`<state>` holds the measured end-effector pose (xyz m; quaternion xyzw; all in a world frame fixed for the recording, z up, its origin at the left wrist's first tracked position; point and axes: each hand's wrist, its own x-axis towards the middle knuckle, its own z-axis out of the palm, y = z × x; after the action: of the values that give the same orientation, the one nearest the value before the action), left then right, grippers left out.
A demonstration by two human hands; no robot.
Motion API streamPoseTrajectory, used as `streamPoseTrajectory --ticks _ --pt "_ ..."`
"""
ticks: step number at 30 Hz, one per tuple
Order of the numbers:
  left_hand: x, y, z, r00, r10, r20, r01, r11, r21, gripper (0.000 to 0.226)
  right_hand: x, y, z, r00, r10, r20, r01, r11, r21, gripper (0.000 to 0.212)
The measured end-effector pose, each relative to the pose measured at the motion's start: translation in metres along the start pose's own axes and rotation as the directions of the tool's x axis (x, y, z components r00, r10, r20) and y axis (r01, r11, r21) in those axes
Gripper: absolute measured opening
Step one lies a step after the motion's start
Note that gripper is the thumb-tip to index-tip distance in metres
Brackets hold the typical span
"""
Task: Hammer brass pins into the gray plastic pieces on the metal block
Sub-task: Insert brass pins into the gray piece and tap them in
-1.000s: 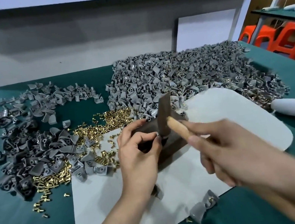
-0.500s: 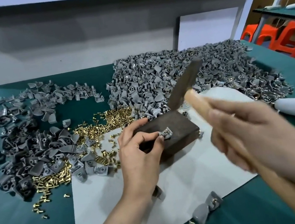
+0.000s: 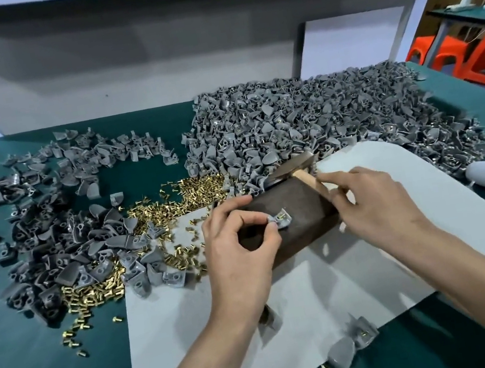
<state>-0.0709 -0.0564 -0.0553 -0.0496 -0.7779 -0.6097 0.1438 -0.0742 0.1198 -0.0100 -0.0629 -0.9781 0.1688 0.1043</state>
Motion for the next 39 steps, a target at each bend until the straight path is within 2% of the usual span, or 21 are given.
streamPoseTrajectory --ticks 1,3,4,6,9,19,25,28,32,36,39 --pt "0.0 0.0 0.0 1.0 0.006 -0.001 -0.006 1.0 0.003 0.016 -0.003 -0.005 -0.004 0.997 -0.04 -0.063 0.036 0.997 -0.065 0.03" --pt "0.001 -0.001 0.0 1.0 0.018 -0.003 -0.018 1.0 0.009 0.019 -0.007 -0.02 -0.012 0.959 -0.224 -0.172 0.223 0.975 -0.025 0.024" --pt "0.002 -0.001 0.0 1.0 0.02 0.0 -0.02 1.0 0.01 0.02 -0.008 -0.028 -0.015 0.937 -0.304 -0.17 0.312 0.95 0.022 0.022" --pt "0.002 -0.001 0.0 1.0 0.015 0.01 -0.015 1.0 0.005 0.021 -0.006 -0.041 -0.017 0.931 -0.362 -0.051 0.365 0.927 0.087 0.018" --pt "0.002 -0.001 -0.001 1.0 0.03 0.007 -0.031 0.999 0.018 0.022 -0.003 -0.044 -0.016 0.937 -0.343 0.065 0.339 0.938 0.071 0.014" --pt "0.002 0.001 -0.001 0.998 0.061 0.002 -0.061 0.998 0.021 0.021 -0.008 -0.053 -0.016 0.953 -0.282 0.109 0.272 0.957 0.099 0.012" --pt "0.001 0.001 -0.002 0.998 0.055 0.017 -0.055 0.998 0.019 0.015 -0.009 -0.054 -0.01 0.943 -0.31 0.116 0.31 0.95 0.021 0.013" --pt "0.0 0.001 -0.003 1.0 0.008 0.026 -0.008 1.0 -0.007 0.019 -0.009 -0.053 -0.008 0.951 -0.299 0.077 0.292 0.953 0.085 0.008" --pt "-0.001 0.004 -0.004 0.999 -0.023 0.042 0.023 1.0 0.0 0.015 -0.011 -0.052 -0.005 0.959 -0.282 0.037 0.269 0.943 0.194 0.012" --pt "-0.004 0.008 -0.004 0.999 0.011 0.047 -0.011 1.0 0.013 0.014 -0.011 -0.05 -0.004 0.96 -0.27 0.071 0.249 0.944 0.215 0.012" --pt "-0.005 0.009 -0.002 0.994 0.105 0.029 -0.107 0.992 0.074 0.017 -0.012 -0.051 -0.003 0.954 -0.285 0.094 0.26 0.941 0.216 0.012"
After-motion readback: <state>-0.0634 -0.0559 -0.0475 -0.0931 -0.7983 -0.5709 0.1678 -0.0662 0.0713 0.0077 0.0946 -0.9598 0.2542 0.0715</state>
